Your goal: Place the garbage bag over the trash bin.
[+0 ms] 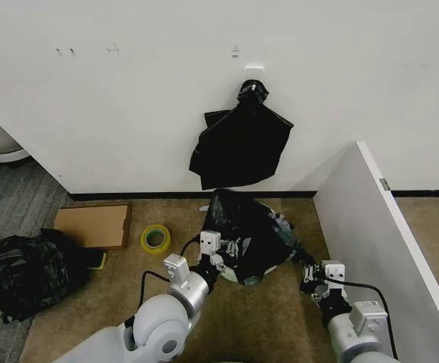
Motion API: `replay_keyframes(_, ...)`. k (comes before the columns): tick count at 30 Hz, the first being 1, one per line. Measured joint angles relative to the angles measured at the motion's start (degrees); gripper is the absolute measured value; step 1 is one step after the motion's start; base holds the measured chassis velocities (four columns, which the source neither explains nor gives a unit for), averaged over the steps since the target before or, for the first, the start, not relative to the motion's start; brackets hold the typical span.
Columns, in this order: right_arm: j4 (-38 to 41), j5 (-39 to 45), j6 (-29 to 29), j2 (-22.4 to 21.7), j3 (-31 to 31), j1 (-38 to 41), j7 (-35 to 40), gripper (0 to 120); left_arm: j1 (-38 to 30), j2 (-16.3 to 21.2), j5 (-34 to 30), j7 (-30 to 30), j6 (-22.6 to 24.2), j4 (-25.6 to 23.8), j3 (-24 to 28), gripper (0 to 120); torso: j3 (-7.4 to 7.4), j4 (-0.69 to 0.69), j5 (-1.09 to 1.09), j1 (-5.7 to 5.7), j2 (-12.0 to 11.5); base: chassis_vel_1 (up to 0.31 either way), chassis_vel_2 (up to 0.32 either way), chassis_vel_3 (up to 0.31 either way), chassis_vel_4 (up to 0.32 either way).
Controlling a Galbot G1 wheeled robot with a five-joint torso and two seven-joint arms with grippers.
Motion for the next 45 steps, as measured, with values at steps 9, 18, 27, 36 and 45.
replay_keyframes(9, -0.59, 2.00, -5.56, 0.03, -0.84, 1.31, 2.15, 0, 3.55, 3.42, -0.27, -0.70, 1.25, -4.14, -2.16, 0, 0.00, 0.01, 0.00, 0.00, 0.00, 0.000, 0.000, 0.000, 0.000)
replay_keyframes(18, -4.01, 4.54, -7.79, 0.01, -1.91, 4.93, 2.97, 0, 5.42, 5.47, -0.59, -0.65, 1.63, -5.60, -2.86, 0, 0.00, 0.00, 0.00, 0.00, 0.00, 0.000, 0.000, 0.000, 0.000)
replay_keyframes(27, -8.05, 8.99, -9.40, -0.83, -1.65, 8.61, 3.93, 0, 8.57, 7.07, -3.55, -0.67, 2.01, -6.50, -6.40, 0, 0.00, 0.00, 0.00, 0.00, 0.00, 0.000, 0.000, 0.000, 0.000)
replay_keyframes(36, -10.48, 9.74, -9.62, -1.20, -2.00, 9.96, 3.94, 0, 14.78, 6.98, -4.24, -0.74, 2.15, -7.09, -9.61, 0, 0.00, 0.01, 0.00, 0.00, 0.00, 0.000, 0.000, 0.000, 0.000)
replay_keyframes(45, -11.87, 9.81, -9.94, -1.26, -2.63, 10.30, 3.28, 0, 15.72, 5.82, -7.18, -1.70, 2.28, -4.79, -10.85, 0, 0.00, 0.00, 0.00, 0.00, 0.00, 0.000, 0.000, 0.000, 0.000)
